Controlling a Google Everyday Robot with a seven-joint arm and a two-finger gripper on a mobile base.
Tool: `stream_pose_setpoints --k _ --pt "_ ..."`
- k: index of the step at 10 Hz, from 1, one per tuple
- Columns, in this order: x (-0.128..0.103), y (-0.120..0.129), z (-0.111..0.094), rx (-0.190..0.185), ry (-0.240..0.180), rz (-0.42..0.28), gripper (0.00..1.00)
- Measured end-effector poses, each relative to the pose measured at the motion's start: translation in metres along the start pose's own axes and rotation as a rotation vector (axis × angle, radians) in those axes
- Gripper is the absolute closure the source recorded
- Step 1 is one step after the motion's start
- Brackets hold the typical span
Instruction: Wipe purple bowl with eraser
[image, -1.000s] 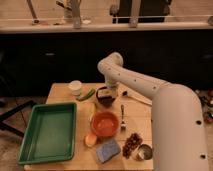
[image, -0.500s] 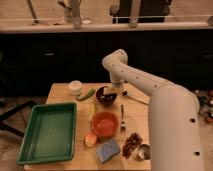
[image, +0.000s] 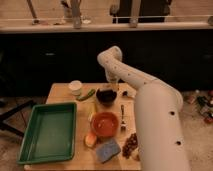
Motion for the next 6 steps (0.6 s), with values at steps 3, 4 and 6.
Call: stream_pose_setpoints --k 3,4,6 --pt "-0.017 0.024 -0.009 0.018 -0.020 -0.042 1.00" --pt "-0.018 0.031 -0.011 0.020 -0.023 -0.048 1.00" --pt "-0.020 0.051 -0.016 0.024 -0.032 -0.061 1.00"
